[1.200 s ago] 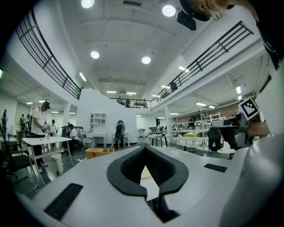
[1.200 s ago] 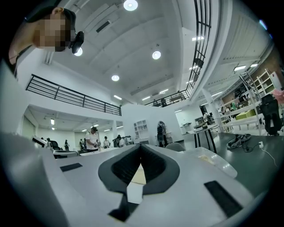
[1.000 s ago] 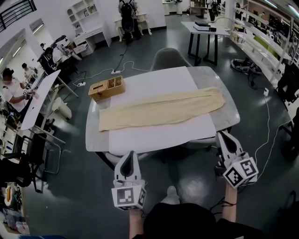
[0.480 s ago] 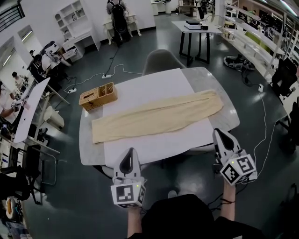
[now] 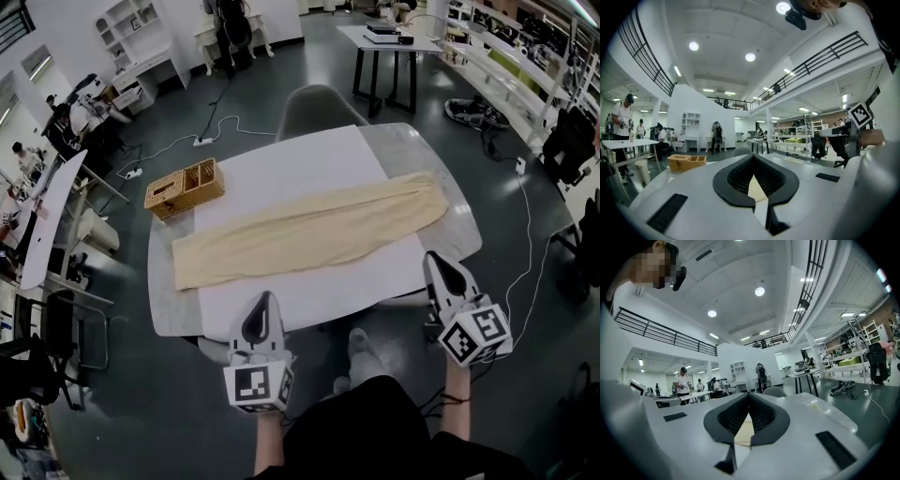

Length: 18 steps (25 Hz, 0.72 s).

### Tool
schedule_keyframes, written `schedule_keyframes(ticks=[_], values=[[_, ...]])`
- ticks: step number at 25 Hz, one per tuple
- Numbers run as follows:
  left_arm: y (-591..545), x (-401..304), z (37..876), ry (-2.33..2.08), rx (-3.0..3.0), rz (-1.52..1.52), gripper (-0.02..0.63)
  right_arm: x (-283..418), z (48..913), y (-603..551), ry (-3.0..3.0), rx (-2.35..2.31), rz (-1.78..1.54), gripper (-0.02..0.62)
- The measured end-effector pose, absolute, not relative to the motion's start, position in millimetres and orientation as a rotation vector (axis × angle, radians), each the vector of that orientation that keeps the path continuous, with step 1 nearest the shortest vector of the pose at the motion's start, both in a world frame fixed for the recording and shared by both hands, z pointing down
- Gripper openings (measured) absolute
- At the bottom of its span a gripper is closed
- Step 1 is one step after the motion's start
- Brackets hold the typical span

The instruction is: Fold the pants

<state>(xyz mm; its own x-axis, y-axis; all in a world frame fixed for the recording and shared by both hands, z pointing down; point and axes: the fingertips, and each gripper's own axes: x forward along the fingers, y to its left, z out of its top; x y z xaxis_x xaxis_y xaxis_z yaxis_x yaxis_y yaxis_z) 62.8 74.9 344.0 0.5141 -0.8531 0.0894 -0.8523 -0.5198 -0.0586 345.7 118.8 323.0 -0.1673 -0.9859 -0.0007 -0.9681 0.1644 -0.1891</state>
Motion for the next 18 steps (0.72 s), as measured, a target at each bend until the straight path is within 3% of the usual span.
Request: schedule_keyframes(ticks=[18], values=[[-32, 173, 371, 1.441, -2.876, -0.287, 0.008, 407, 350, 0, 2.47, -1.906, -0.341, 0.014]])
